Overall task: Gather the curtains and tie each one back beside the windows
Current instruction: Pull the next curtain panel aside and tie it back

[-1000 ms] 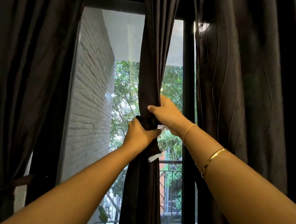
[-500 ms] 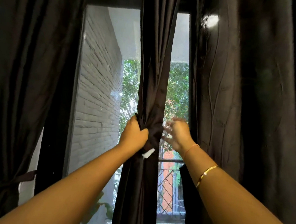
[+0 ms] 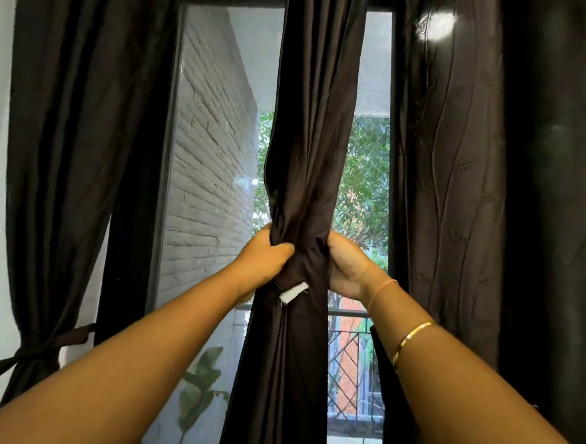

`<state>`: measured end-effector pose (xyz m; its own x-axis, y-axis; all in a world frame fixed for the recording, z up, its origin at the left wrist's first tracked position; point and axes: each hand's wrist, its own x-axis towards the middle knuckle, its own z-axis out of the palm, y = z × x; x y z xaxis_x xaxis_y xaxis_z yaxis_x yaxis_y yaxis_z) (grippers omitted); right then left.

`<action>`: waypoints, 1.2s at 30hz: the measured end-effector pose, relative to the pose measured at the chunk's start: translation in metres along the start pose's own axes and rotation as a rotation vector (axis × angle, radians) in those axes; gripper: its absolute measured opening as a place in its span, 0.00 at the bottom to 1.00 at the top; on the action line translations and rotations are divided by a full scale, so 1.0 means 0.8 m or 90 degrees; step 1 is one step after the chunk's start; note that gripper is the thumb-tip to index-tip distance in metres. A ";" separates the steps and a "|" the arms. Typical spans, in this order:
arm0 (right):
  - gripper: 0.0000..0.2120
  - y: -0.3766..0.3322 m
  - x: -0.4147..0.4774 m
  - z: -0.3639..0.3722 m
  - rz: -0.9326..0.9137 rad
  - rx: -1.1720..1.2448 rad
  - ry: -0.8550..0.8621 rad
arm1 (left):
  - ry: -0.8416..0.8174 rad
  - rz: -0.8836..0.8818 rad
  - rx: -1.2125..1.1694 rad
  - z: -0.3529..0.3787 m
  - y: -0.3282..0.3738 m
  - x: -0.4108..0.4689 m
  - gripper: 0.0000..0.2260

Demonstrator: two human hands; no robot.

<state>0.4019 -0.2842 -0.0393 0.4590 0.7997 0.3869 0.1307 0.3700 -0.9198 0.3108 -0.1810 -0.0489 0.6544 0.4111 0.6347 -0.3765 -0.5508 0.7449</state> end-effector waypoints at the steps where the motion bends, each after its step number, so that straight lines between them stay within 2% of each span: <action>1: 0.15 -0.003 -0.002 -0.002 -0.003 -0.041 0.008 | -0.005 -0.009 -0.005 -0.002 0.000 0.001 0.15; 6: 0.11 -0.021 -0.013 -0.010 -0.038 -0.326 0.119 | -0.029 -0.040 0.010 -0.008 -0.001 0.005 0.17; 8: 0.07 -0.027 -0.015 -0.010 -0.113 -0.456 0.190 | -0.030 -0.044 0.032 -0.005 0.001 0.005 0.17; 9: 0.09 -0.029 -0.017 -0.010 -0.160 -0.550 0.233 | -0.026 -0.044 0.045 -0.003 0.002 0.006 0.17; 12: 0.08 -0.032 -0.035 -0.009 -0.283 -0.893 0.387 | 0.002 -0.049 0.060 0.001 0.003 0.005 0.18; 14: 0.07 -0.034 -0.045 -0.008 -0.351 -1.016 0.407 | 0.014 -0.052 0.055 0.001 0.003 0.004 0.16; 15: 0.05 -0.034 -0.047 -0.007 -0.355 -1.007 0.383 | 0.022 -0.054 0.053 0.000 0.001 0.004 0.15; 17: 0.05 -0.034 -0.052 -0.005 -0.345 -0.881 0.322 | 0.062 -0.045 0.074 -0.003 -0.001 0.003 0.12; 19: 0.07 -0.031 -0.058 0.000 -0.394 -0.790 0.333 | 0.151 0.002 0.164 -0.008 -0.002 0.000 0.14; 22: 0.09 -0.018 -0.071 0.016 -0.548 -0.871 0.362 | 0.249 0.091 0.258 -0.015 -0.004 -0.013 0.14; 24: 0.13 -0.006 -0.074 0.028 -0.624 -0.976 0.348 | 0.241 0.122 0.281 -0.018 -0.007 -0.023 0.10; 26: 0.16 0.003 -0.071 0.042 -0.642 -1.037 0.324 | 0.209 0.135 0.321 -0.020 -0.008 -0.030 0.09; 28: 0.12 0.009 -0.061 0.055 -0.582 -1.035 0.294 | 0.178 0.134 0.332 -0.023 -0.010 -0.036 0.10; 31: 0.03 0.016 -0.042 0.053 -0.421 -0.946 0.250 | 0.158 0.140 0.340 -0.024 -0.013 -0.046 0.09; 33: 0.05 0.018 -0.035 0.045 -0.325 -0.852 0.246 | 0.154 0.177 0.407 -0.022 -0.015 -0.050 0.09; 36: 0.11 0.018 -0.035 0.038 -0.223 -0.763 0.258 | 0.094 0.203 0.491 -0.022 -0.008 -0.049 0.12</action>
<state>0.3646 -0.2866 -0.0616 0.4436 0.4716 0.7621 0.8944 -0.2871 -0.3430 0.2761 -0.1807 -0.0751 0.4810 0.2132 0.8504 0.0595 -0.9757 0.2109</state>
